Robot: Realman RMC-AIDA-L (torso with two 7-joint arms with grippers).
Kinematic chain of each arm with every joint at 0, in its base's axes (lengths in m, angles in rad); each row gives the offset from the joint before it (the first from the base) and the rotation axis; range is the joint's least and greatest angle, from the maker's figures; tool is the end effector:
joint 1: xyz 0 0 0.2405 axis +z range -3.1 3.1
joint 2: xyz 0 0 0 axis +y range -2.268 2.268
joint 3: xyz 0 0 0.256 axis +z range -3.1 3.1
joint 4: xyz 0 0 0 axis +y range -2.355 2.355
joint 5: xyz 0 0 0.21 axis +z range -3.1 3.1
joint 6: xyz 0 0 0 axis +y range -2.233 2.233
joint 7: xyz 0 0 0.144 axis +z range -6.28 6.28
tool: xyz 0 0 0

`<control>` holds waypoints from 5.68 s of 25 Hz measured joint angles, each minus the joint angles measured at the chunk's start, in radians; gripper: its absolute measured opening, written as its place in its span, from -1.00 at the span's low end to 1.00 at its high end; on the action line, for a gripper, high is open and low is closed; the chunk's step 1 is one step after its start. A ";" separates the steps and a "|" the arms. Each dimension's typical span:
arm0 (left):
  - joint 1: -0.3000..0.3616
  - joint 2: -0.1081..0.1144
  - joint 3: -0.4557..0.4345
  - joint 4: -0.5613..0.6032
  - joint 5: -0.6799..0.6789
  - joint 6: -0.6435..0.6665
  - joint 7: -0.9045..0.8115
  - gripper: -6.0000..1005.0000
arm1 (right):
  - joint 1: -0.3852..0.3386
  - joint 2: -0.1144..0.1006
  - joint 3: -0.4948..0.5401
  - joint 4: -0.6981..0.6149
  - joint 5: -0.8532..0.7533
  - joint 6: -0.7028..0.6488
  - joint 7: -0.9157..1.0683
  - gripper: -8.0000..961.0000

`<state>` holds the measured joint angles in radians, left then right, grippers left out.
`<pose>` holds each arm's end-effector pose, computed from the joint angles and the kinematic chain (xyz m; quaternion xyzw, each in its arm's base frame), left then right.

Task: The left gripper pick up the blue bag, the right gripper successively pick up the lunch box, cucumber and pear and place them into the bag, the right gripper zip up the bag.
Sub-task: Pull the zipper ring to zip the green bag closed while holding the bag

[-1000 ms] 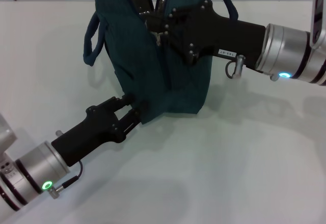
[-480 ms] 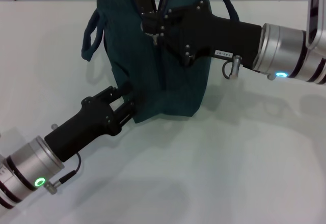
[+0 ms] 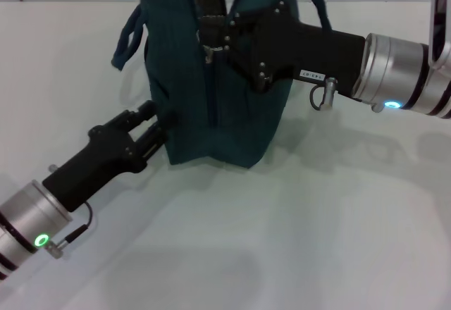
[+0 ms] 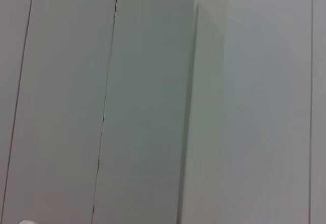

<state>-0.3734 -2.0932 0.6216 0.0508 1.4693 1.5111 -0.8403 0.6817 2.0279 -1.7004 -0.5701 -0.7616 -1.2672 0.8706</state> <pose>-0.3053 0.2605 -0.0499 -0.7932 -0.3137 -0.4322 0.2927 0.1175 0.3609 -0.0527 -0.8991 -0.0295 0.4133 0.1409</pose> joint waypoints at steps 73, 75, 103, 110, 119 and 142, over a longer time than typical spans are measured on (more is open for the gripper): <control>0.007 0.011 0.103 0.113 0.068 -0.002 -0.172 -0.26 | 0.006 -0.003 0.037 0.005 -0.007 0.004 0.002 -0.95; 0.007 0.009 0.103 0.113 0.068 -0.018 -0.172 -0.10 | 0.003 -0.002 0.037 0.004 -0.007 0.001 0.002 -0.95; -0.047 0.004 0.106 0.089 0.085 -0.108 -0.175 0.41 | -0.005 -0.004 0.043 0.011 -0.006 -0.005 0.002 -0.95; -0.017 0.001 0.109 0.089 0.068 -0.098 -0.088 0.00 | -0.004 -0.006 0.061 0.012 -0.004 0.028 -0.001 -0.95; 0.018 0.000 0.123 0.064 0.081 -0.093 0.007 -0.40 | -0.003 -0.008 0.116 0.012 -0.002 0.050 -0.002 -0.95; -0.009 -0.002 0.139 0.056 0.013 0.011 -0.065 -0.21 | -0.001 -0.003 0.054 0.005 -0.010 0.039 0.002 -0.95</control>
<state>-0.3824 -2.0952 0.7610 0.1071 1.4825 1.5223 -0.9050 0.6807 2.0246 -1.6465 -0.5656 -0.7717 -1.2287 0.8726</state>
